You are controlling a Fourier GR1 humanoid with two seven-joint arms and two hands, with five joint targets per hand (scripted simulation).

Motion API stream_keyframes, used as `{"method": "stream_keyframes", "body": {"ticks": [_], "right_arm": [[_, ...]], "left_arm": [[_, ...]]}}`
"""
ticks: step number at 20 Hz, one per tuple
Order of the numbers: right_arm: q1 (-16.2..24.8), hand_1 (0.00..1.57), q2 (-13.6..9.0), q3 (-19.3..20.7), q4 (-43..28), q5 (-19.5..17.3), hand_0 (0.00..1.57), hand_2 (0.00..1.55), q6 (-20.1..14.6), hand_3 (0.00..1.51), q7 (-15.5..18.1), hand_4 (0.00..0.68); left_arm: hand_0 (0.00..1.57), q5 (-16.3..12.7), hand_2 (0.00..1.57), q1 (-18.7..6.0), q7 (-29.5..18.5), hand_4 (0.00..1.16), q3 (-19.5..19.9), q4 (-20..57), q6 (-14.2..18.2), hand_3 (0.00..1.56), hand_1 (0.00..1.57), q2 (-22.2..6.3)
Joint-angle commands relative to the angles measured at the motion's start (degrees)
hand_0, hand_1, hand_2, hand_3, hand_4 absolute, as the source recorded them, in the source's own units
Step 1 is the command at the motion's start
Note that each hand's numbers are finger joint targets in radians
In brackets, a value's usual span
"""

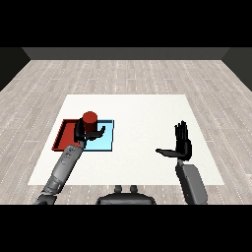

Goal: Pick the red can and put it in the red box

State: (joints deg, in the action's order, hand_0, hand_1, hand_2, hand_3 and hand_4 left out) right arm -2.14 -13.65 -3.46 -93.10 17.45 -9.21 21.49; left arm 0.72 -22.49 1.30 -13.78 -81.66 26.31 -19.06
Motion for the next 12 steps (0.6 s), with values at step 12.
{"method": "stream_keyframes", "body": {"ticks": [12], "right_arm": [[-1.42, 0.0, 0.44, 2.99, 11.02, -1.06, 0.0, 0.0, 3.82, 0.0, 6.59, 0.0]], "left_arm": [[1.57, 1.46, 1.57, -8.73, -9.54, 1.09, 13.99, 42.85, -3.9, 1.49, 1.57, -5.42]]}}
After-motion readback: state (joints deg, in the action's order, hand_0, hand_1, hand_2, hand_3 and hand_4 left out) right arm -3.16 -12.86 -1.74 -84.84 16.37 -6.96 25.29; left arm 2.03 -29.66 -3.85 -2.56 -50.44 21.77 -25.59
